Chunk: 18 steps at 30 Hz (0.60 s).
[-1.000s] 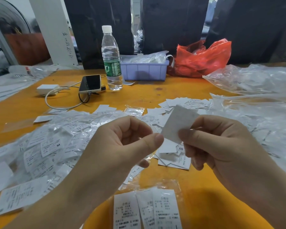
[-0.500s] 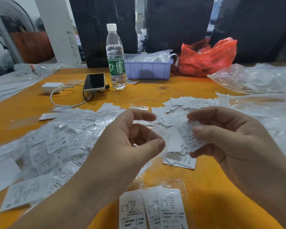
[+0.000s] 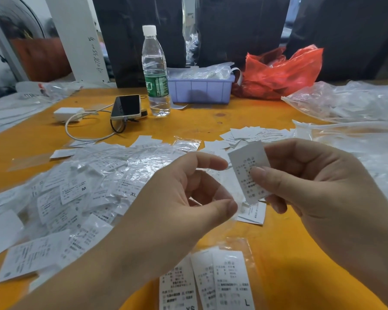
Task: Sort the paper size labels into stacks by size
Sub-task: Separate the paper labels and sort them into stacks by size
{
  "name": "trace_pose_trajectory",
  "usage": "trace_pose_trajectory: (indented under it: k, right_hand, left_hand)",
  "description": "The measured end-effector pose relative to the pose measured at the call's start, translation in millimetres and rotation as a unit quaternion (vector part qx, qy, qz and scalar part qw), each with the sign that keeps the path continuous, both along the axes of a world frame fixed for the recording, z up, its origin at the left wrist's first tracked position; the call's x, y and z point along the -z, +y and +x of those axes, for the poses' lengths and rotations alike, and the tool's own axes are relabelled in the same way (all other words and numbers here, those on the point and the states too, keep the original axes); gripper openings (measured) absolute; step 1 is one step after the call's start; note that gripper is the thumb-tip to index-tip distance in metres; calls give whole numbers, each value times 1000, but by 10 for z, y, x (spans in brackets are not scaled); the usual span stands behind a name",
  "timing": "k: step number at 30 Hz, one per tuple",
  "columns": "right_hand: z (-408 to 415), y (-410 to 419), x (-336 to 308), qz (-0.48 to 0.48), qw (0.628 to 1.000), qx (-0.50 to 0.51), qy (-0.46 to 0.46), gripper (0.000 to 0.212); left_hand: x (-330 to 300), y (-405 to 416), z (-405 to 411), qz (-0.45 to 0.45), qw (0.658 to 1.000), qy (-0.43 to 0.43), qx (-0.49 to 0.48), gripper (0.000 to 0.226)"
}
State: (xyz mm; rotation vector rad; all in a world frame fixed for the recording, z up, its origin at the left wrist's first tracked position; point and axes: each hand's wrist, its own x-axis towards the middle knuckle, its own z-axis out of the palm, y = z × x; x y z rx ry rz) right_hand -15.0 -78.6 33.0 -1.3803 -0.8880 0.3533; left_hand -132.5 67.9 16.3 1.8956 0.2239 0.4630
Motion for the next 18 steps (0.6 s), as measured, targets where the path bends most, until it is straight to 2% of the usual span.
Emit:
trace_pose_trajectory:
  k: [3, 7, 11, 14, 18]
  right_hand:
    - [-10, -10, 28, 5, 1000, 11, -21, 11]
    - [-22, -4, 37, 3, 998, 42, -50, 7]
    - [-18, -11, 21, 4, 995, 70, -66, 14]
    - [-18, -16, 25, 12, 997, 52, -62, 5]
    - [-42, 2, 39, 25, 998, 29, -52, 5]
  left_hand:
    - [4, -11, 5, 6, 1000, 10, 5, 42]
    - [-6, -22, -10, 18, 1000, 15, 11, 42]
    - [-14, -56, -16, 28, 999, 16, 21, 45]
    - [-5, -60, -19, 27, 999, 16, 20, 44]
    - [-7, -43, -15, 20, 999, 16, 20, 40]
